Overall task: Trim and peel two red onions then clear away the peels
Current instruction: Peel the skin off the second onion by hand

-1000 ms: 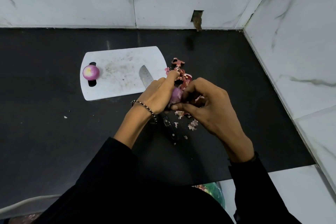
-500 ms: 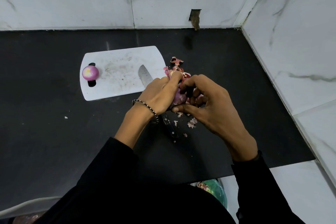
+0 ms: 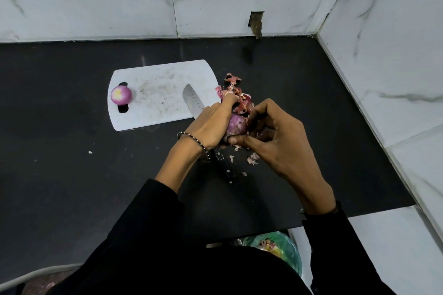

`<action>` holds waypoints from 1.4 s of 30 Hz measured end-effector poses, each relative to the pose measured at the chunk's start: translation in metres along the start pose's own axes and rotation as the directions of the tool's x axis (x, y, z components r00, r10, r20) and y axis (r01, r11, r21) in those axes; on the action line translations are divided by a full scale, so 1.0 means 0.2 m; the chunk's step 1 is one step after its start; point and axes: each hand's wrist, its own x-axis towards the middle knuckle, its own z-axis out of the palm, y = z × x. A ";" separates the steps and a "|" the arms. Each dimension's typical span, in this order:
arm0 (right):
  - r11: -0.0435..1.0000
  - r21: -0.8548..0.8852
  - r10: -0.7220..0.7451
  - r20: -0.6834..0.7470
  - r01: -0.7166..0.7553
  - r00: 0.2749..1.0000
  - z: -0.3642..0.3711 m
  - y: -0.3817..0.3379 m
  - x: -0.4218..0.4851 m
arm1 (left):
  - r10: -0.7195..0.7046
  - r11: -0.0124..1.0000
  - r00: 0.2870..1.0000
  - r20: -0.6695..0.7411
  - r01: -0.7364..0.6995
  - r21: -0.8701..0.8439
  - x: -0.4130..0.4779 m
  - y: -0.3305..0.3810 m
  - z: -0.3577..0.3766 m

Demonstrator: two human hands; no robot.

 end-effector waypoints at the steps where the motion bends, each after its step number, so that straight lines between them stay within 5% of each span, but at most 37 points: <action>1: 1.000 0.003 -0.003 0.004 0.003 1.000 -0.01 -0.01 -0.01 | 0.001 1.000 1.000 0.001 -0.001 -0.003 0.00 0.00 0.01; 15: 0.987 -0.119 -0.105 -0.006 0.104 0.994 -0.04 0.04 0.00 | 0.007 0.979 1.000 -0.030 0.000 0.205 0.02 -0.03 0.04; 17: 0.971 -0.196 -0.129 0.044 0.135 0.991 0.00 0.05 0.00 | -0.050 0.985 0.998 -0.038 0.055 0.161 0.00 -0.03 0.05; 22: 0.963 -0.246 -0.107 0.030 0.111 0.994 0.07 0.10 -0.08 | -0.264 0.913 0.962 0.068 0.272 -0.303 0.02 -0.04 0.07; 27: 0.994 -0.110 -0.021 -0.107 0.009 0.994 0.01 0.08 -0.13 | -0.294 0.865 0.935 0.197 0.348 -0.362 -0.02 -0.01 0.02; 31: 0.987 -0.148 -0.093 -0.177 0.067 0.980 -0.02 0.06 -0.11 | -0.277 0.835 0.927 0.255 0.363 -0.414 -0.02 0.00 0.03; 42: 0.940 -0.270 -0.257 -0.166 0.207 0.952 0.00 0.02 -0.06 | -0.300 0.855 0.940 0.160 0.340 -0.392 -0.04 0.04 0.09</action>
